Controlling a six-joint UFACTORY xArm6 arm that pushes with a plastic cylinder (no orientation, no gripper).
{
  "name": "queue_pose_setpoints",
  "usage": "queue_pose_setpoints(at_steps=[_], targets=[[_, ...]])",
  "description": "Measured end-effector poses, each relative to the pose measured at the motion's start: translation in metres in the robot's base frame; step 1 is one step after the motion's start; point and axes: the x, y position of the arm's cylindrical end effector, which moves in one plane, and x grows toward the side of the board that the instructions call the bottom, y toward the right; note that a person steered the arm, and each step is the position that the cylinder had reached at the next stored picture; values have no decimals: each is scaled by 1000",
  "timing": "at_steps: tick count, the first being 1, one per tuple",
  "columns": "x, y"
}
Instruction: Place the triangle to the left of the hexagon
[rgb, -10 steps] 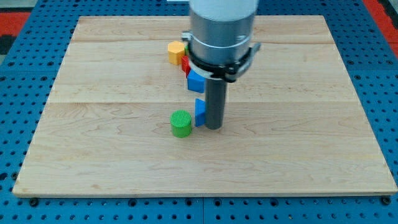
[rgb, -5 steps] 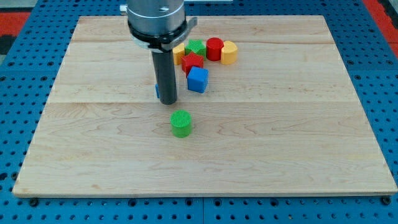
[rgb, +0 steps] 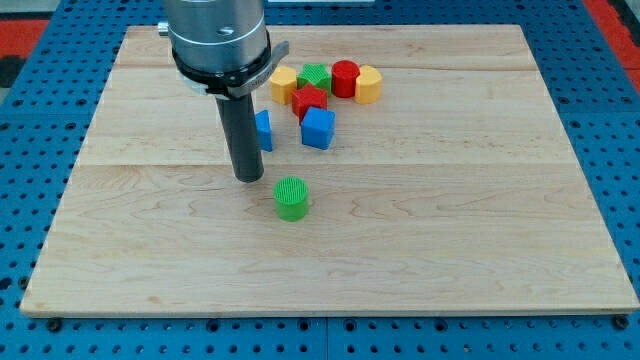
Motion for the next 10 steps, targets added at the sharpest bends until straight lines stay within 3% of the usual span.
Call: queue_pose_setpoints(at_steps=[7, 10], targets=[[-66, 9], [-56, -2]])
